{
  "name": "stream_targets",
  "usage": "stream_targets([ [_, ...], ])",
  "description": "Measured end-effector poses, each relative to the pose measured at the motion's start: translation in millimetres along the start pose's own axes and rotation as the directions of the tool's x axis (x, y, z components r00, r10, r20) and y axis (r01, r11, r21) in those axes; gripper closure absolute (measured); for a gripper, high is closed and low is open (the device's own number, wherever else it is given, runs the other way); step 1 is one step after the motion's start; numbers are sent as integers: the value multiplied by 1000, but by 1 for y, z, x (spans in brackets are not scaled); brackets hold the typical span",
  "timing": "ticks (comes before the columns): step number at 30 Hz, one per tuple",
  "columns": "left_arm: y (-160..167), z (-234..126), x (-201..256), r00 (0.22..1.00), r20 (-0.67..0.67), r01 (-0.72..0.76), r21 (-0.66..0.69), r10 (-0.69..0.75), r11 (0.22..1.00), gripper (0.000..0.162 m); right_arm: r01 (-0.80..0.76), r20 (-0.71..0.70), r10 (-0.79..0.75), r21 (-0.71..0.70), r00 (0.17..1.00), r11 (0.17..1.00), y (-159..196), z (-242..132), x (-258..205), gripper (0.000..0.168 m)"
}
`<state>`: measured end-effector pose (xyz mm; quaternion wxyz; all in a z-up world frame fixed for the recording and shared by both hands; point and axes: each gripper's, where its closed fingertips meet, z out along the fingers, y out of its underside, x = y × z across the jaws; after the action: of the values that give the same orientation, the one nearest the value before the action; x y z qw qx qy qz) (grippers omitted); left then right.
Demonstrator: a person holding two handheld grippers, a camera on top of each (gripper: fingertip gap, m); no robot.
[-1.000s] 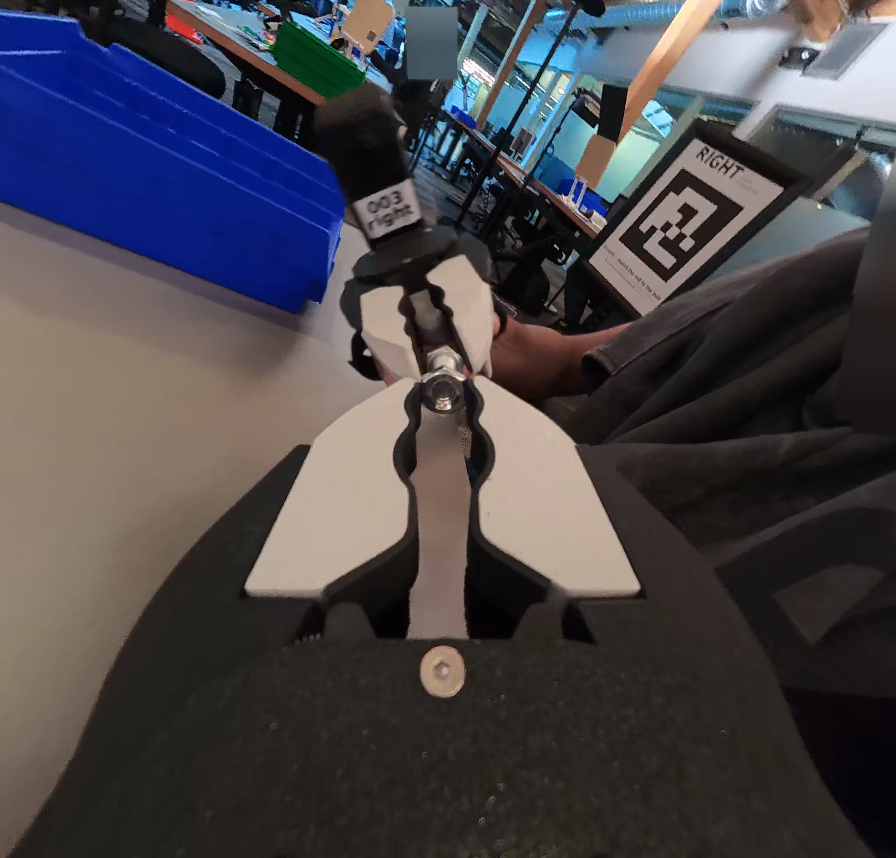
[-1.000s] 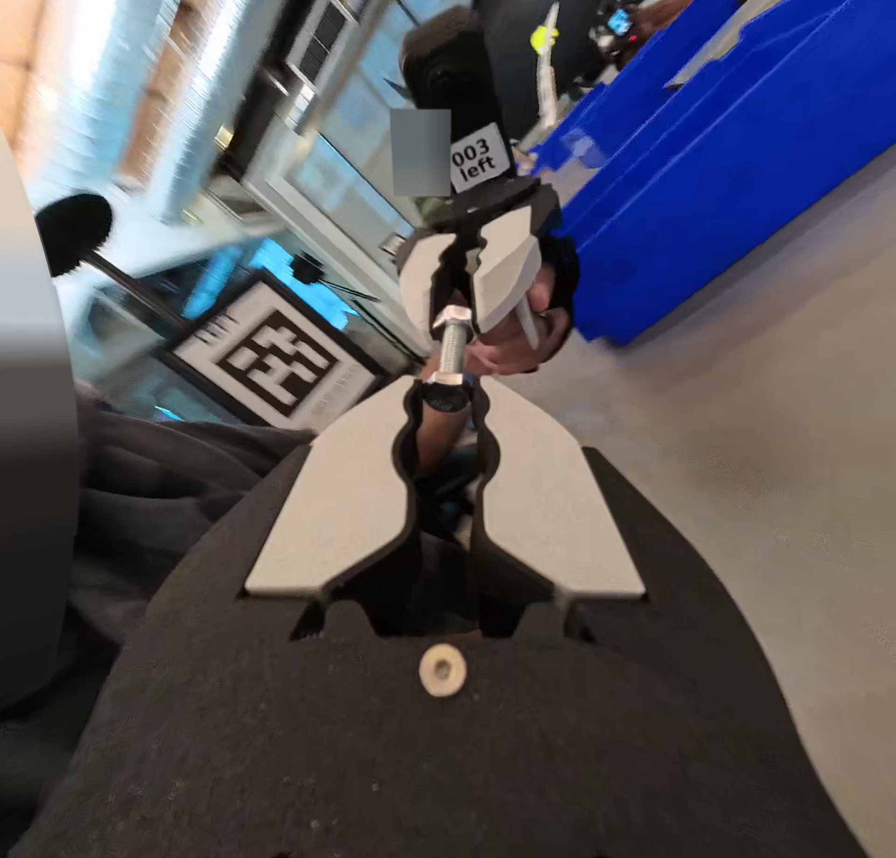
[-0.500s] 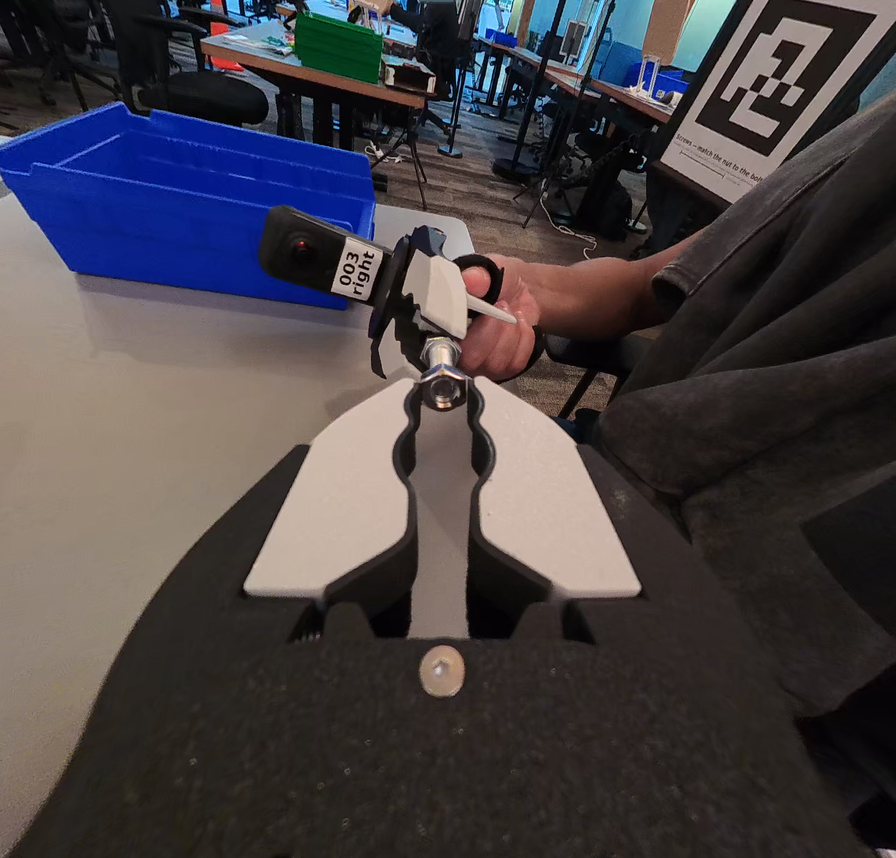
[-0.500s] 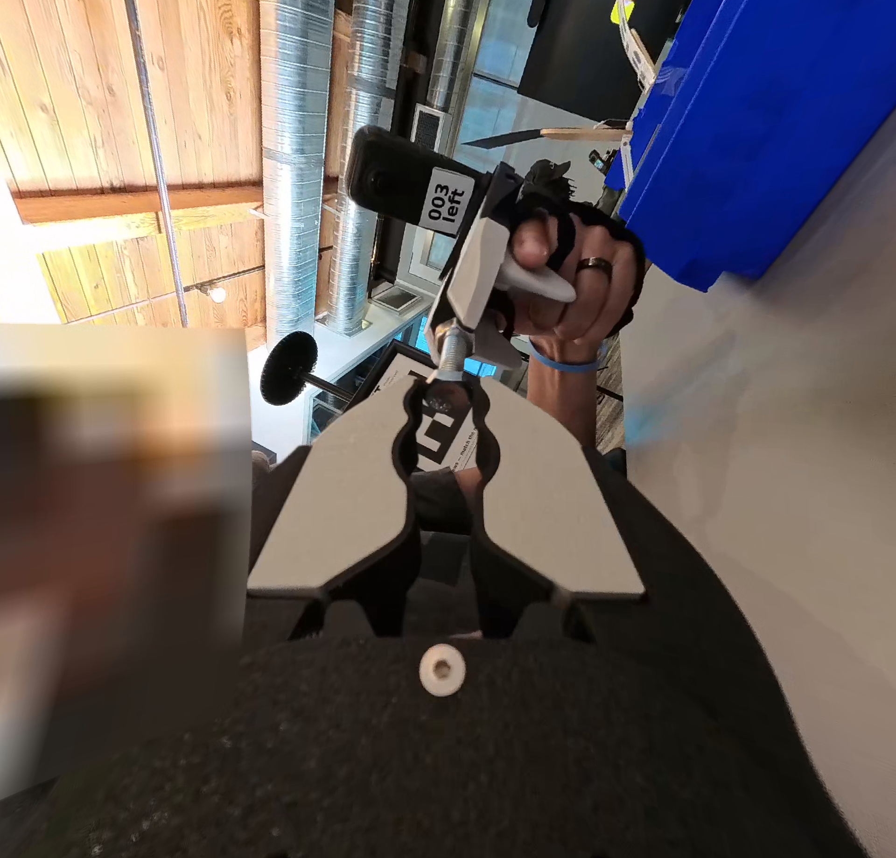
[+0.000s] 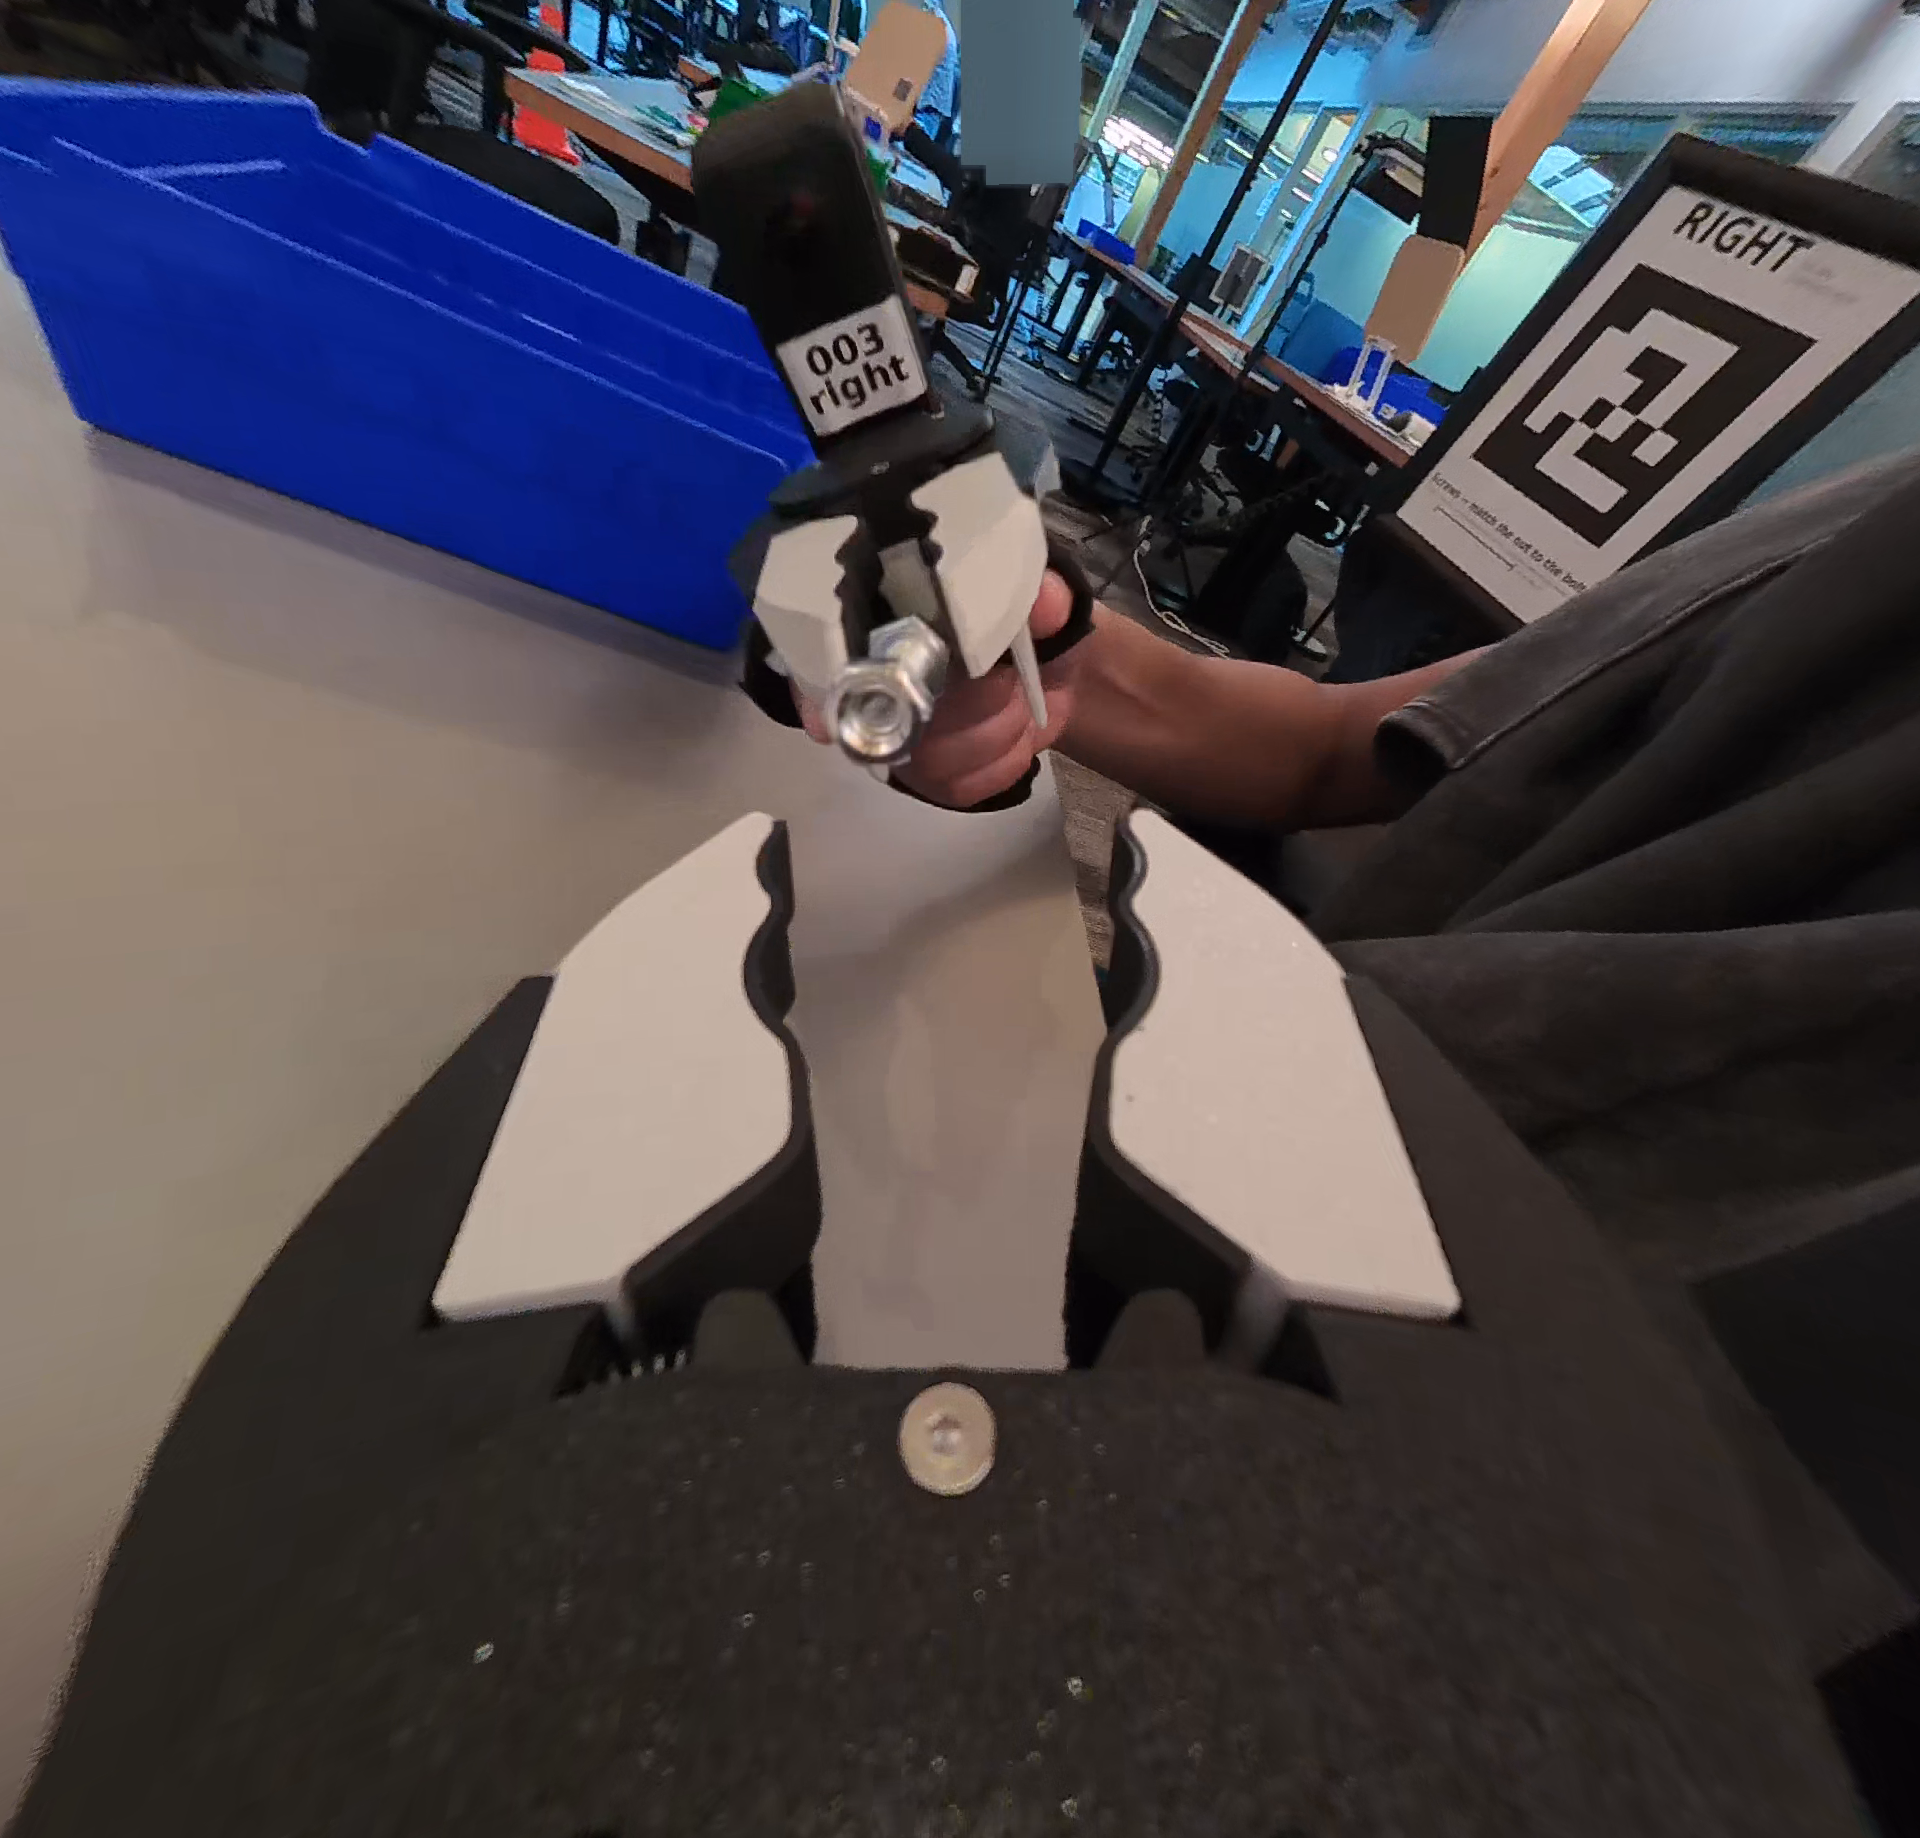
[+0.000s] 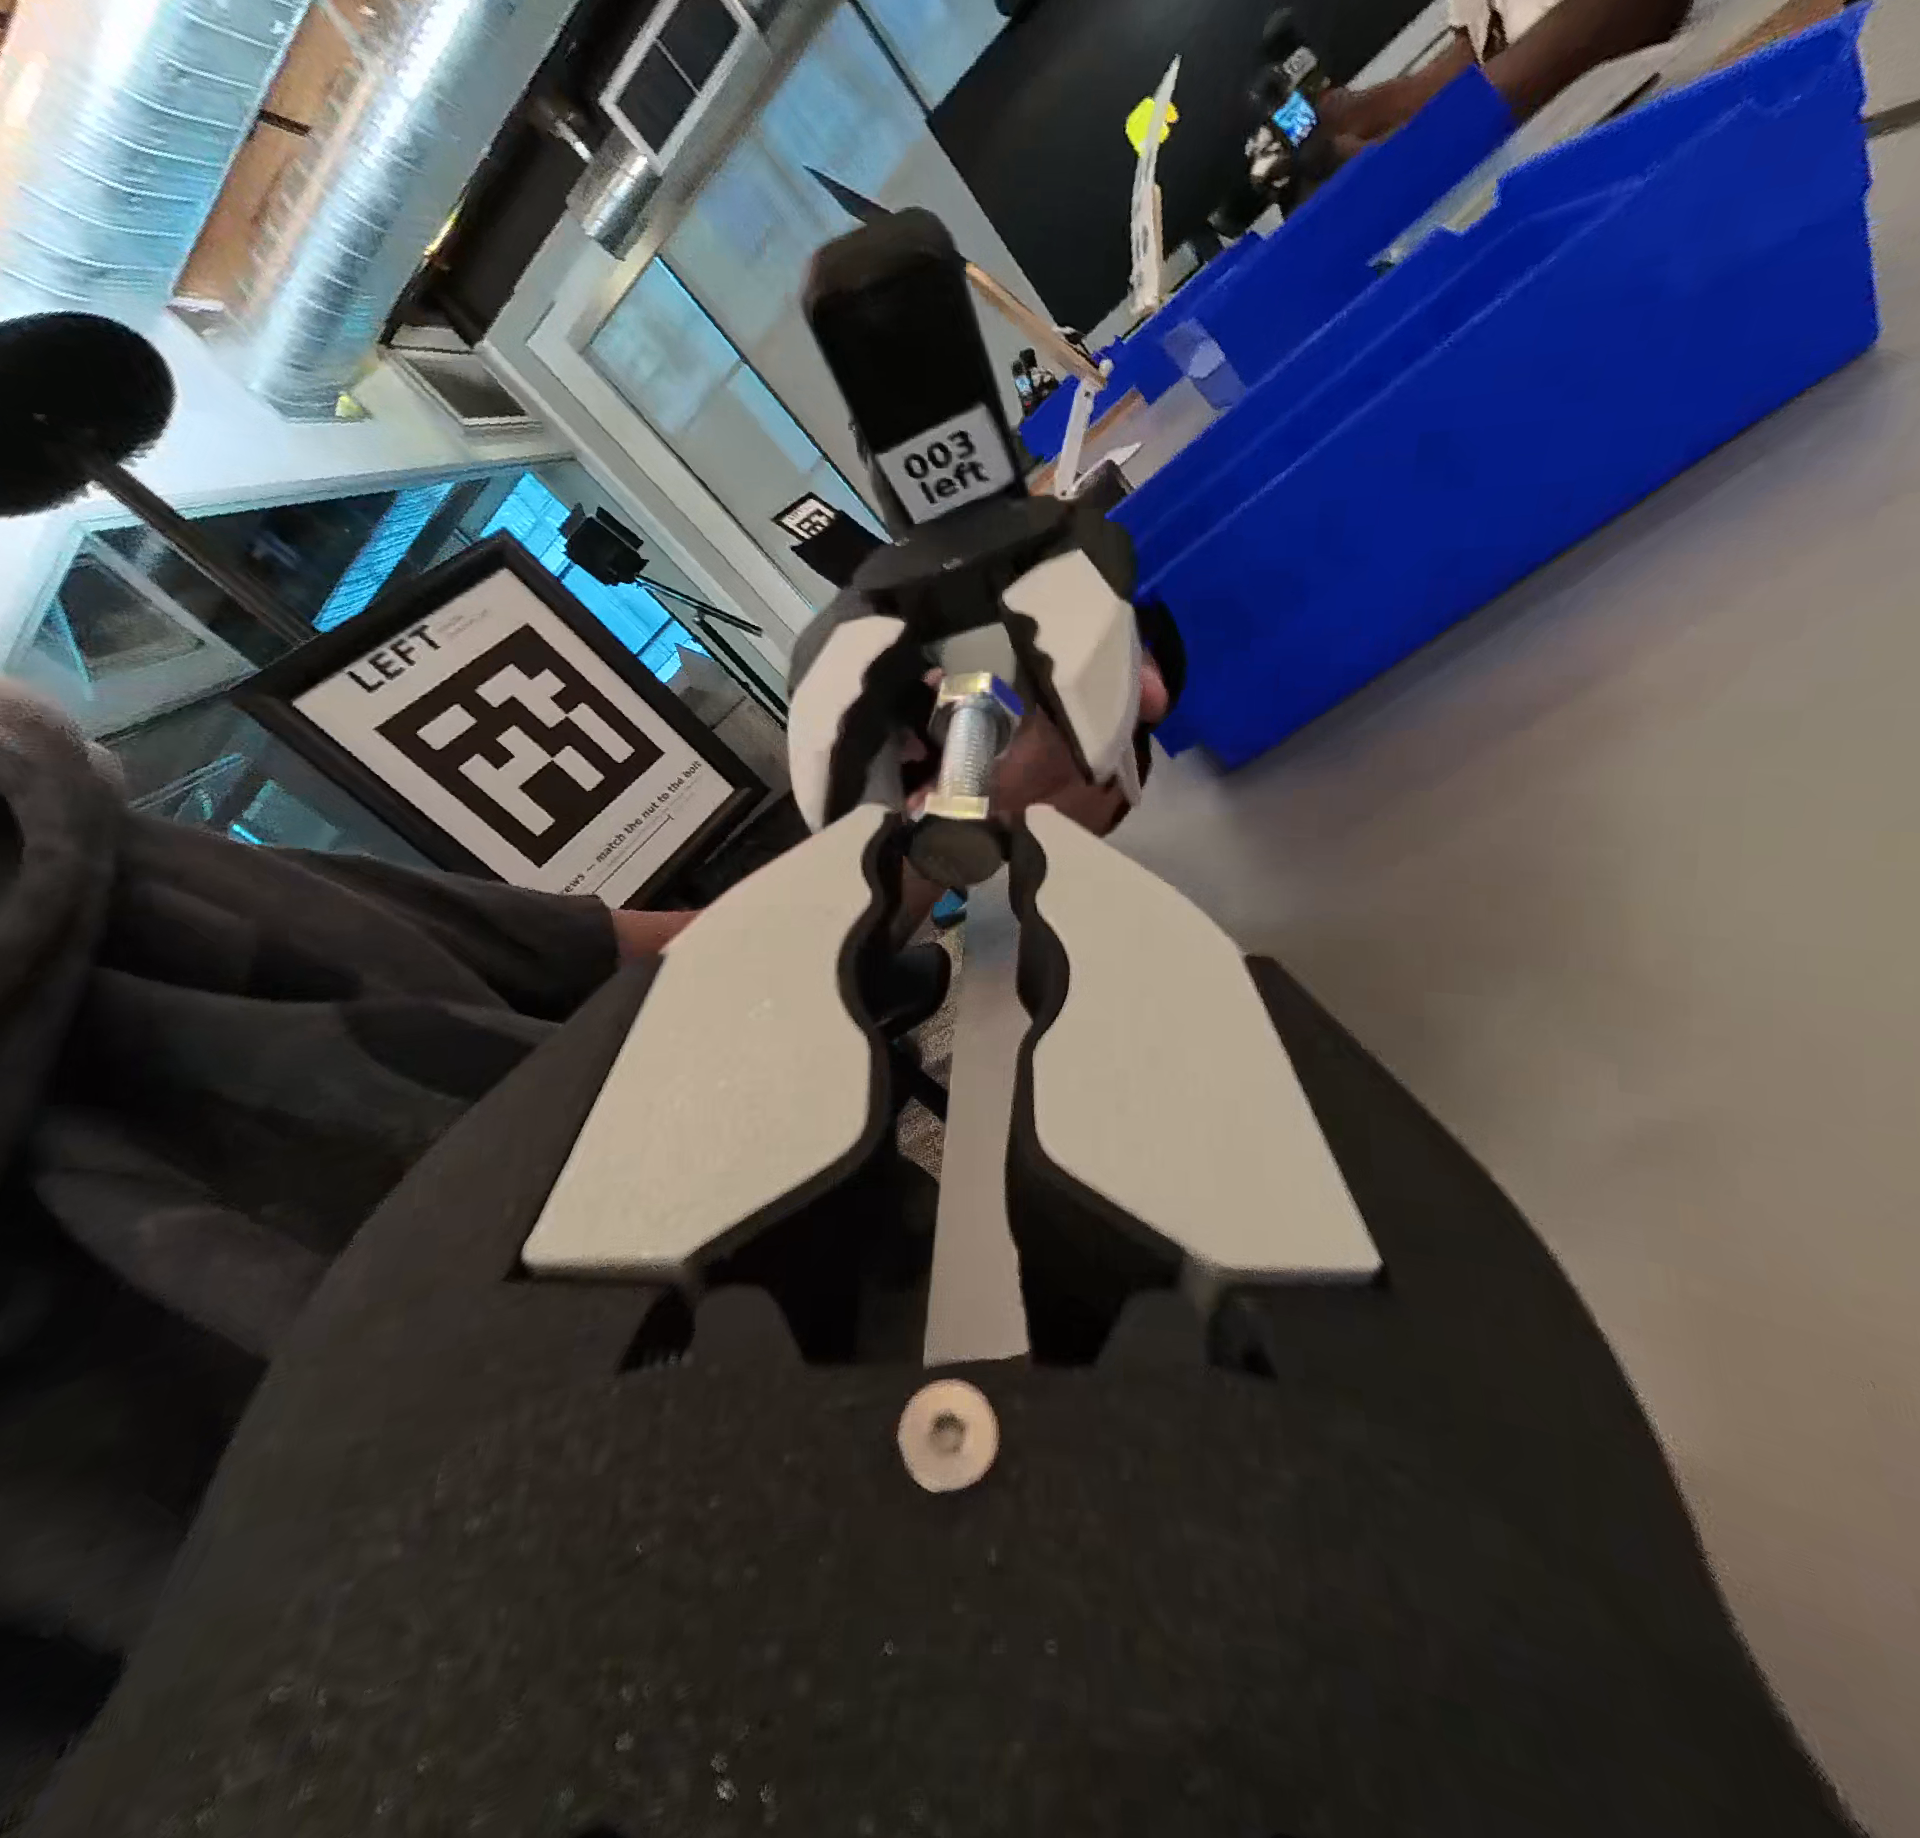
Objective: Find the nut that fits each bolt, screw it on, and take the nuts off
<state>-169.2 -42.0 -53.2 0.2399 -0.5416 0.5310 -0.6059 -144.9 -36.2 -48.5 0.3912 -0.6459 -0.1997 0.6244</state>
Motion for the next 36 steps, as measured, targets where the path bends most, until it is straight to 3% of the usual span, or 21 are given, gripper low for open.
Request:
stream_targets([
  [7, -8, 1, 3, 1000, -25, 5, 44, -4, 999, 104, 15, -76, -21, -84, 997, 996, 17, 8, 11, 149],
  [13, -7, 0, 6, 999, -35, -1, 43, 2, 999, 105, 50, -70, -54, -64, 996, 997, 3, 7, 2, 149],
  [15, -11, 1, 9, 999, -35, -16, 54, 18, 998, 98, 31, -64, -37, -78, 997, 996, 10, 9, 4, 149],
  [17, -13, -1, 11, 998, -51, -21, 63, 24, 998, 107, 15, -77, -22, -94, 997, 995, 16, 9, 9, 148],
  [20, -6, 0, 2, 1000, -24, -5, 31, 6, 1000, 106, 17, -23, -19, -63, 1000, 998, 7, 9, -5, 149],
  [22, -5, 2, 6, 999, -44, 1, 33, 0, 999, 106, 52, -58, -57, -74, 997, 996, 4, 10, -4, 149],
  [24, -12, 2, 13, 998, -59, -22, 58, 25, 998, 98, 43, -70, -50, -93, 996, 995, 9, 12, 2, 148],
  [25, -18, 0, 19, 996, -81, -36, 80, 43, 996, 108, 24, -70, -31, -94, 997, 995, 13, 12, 4, 149],
  [27, -25, -4, 22, 995, -85, -49, 111, 59, 993, 112, 8, -78, -15, -97, 997, 995, 17, 12, 9, 149],
  [30, -10, -3, 4, 999, -12, -33, 42, 33, 999, 109, 31, -36, -33, -67, 999, 997, 6, 12, -5, 149],
  [35, -16, 4, 17, 997, -65, -47, 67, 51, 997, 101, 42, -80, -49, -89, 996, 995, 11, 12, 3, 149],
  [36, -23, 1, 26, 993, -100, -60, 99, 70, 993, 114, 28, -91, -36, -88, 995, 996, 14, 12, 7, 149],
])
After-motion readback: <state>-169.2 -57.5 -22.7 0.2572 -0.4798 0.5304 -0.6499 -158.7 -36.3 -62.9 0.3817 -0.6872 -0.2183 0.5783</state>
